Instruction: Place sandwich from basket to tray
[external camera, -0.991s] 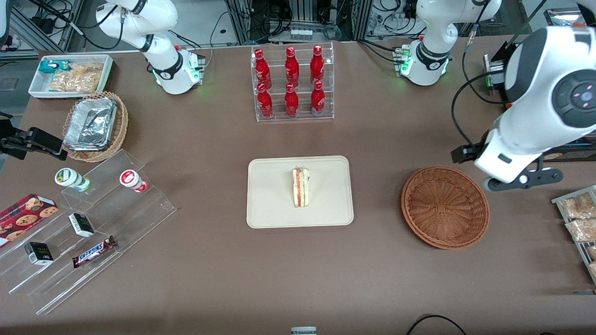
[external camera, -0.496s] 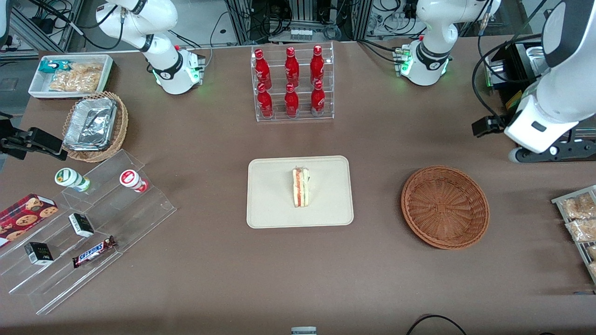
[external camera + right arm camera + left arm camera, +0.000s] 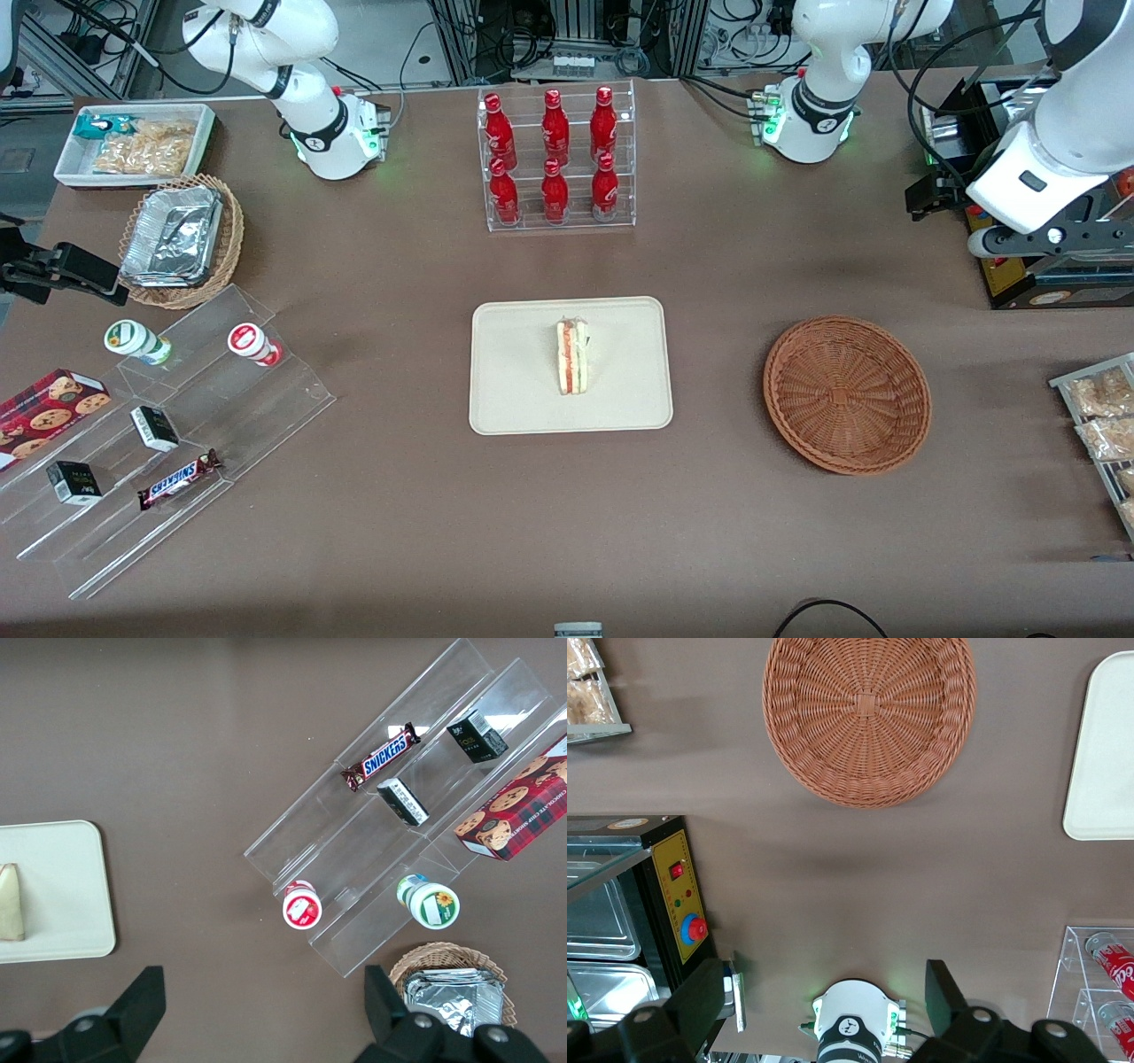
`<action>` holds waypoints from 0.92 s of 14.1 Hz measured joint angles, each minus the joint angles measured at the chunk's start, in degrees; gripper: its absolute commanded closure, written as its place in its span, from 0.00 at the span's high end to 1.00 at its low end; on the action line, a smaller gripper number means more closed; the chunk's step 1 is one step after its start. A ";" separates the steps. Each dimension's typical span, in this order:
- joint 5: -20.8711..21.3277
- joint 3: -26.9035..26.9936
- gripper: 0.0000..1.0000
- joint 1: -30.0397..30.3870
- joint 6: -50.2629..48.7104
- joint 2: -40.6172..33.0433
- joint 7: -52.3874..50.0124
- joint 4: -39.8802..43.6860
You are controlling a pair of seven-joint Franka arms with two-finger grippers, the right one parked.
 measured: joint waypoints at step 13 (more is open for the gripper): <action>-5.84 0.05 1.00 0.03 4.74 2.91 0.27 0.17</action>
